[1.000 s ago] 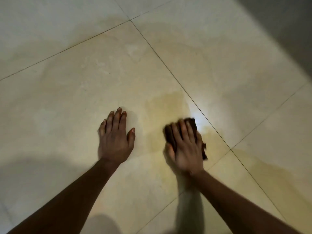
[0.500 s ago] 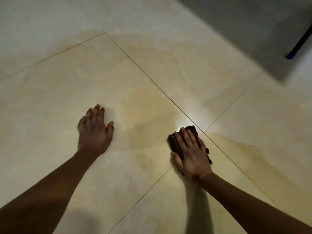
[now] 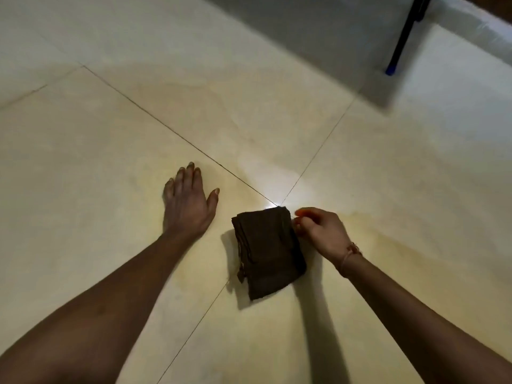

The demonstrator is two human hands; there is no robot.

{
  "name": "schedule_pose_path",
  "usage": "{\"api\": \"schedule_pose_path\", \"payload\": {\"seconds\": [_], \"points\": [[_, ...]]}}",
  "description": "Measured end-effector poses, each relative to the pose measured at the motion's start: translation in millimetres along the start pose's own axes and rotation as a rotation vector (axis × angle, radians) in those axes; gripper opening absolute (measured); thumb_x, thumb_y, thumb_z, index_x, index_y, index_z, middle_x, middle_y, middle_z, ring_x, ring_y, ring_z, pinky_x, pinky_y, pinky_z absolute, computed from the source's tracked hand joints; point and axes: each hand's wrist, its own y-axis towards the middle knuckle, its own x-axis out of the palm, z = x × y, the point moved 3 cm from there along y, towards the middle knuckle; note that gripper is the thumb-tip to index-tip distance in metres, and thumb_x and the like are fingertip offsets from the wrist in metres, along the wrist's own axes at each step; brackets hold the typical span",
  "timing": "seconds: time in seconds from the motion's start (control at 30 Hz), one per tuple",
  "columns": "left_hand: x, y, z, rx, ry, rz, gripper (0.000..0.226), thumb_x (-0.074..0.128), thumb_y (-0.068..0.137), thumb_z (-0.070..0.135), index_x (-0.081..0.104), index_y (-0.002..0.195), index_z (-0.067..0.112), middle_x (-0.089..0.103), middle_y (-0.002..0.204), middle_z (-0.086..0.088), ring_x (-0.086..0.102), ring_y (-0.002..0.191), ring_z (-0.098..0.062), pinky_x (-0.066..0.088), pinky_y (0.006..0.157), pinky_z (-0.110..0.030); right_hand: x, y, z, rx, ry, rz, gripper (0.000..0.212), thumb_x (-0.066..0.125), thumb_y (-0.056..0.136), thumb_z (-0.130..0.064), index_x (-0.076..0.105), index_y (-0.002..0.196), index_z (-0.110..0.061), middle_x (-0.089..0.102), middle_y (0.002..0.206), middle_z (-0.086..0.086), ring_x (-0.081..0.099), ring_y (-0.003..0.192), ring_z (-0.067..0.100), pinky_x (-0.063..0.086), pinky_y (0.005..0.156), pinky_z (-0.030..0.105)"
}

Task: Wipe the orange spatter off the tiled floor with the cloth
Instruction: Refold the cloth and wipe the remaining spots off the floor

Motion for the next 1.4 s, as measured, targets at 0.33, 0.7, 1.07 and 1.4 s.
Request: {"api": "schedule_pose_path", "payload": {"seconds": [0.33, 0.7, 1.07, 1.4], "points": [[1.1, -0.3, 1.5, 0.007, 0.056, 0.019, 0.064, 0.027, 0.097, 0.047, 0.032, 0.146, 0.006, 0.031, 0.155, -0.013, 0.025, 0.143, -0.028, 0.020, 0.115, -0.047, 99.6, -20.9, 12.7, -0.501, -0.823, 0.110, 0.064, 0.037, 0.093, -0.051, 0.040, 0.147, -0.016, 0.035, 0.155, 0.009, 0.025, 0.146, 0.024, 0.014, 0.116, 0.046], [4.7, 3.6, 1.7, 0.006, 0.078, 0.006, 0.060, 0.034, 0.099, 0.042, 0.030, 0.146, 0.005, 0.029, 0.156, -0.013, 0.024, 0.144, -0.029, 0.019, 0.114, -0.047, 47.9, 67.0, -0.6, -0.179, -0.799, 0.296, 0.076, 0.020, 0.087, -0.053, 0.022, 0.154, -0.019, 0.018, 0.162, 0.008, 0.011, 0.149, 0.025, 0.006, 0.118, 0.051], [5.0, 2.9, -3.9, 0.007, 0.033, -0.018, 0.059, 0.037, 0.097, 0.037, 0.029, 0.148, 0.007, 0.024, 0.158, -0.010, 0.020, 0.146, -0.026, 0.015, 0.116, -0.044, 71.6, 72.1, -25.9, -0.298, -0.866, 0.196, 0.076, 0.020, 0.088, -0.054, 0.014, 0.156, -0.020, 0.011, 0.163, 0.007, 0.006, 0.150, 0.024, 0.006, 0.119, 0.051], [-54.5, -6.5, -127.8, -0.080, 0.105, 0.011, 0.060, 0.025, 0.095, 0.035, 0.038, 0.143, 0.003, 0.034, 0.153, -0.015, 0.032, 0.140, -0.032, 0.022, 0.111, -0.051, 64.9, 89.6, -24.8, -0.385, -0.845, 0.206, 0.072, 0.026, 0.091, -0.054, 0.021, 0.155, -0.021, 0.019, 0.162, 0.007, 0.016, 0.148, 0.026, 0.008, 0.118, 0.048]]}}
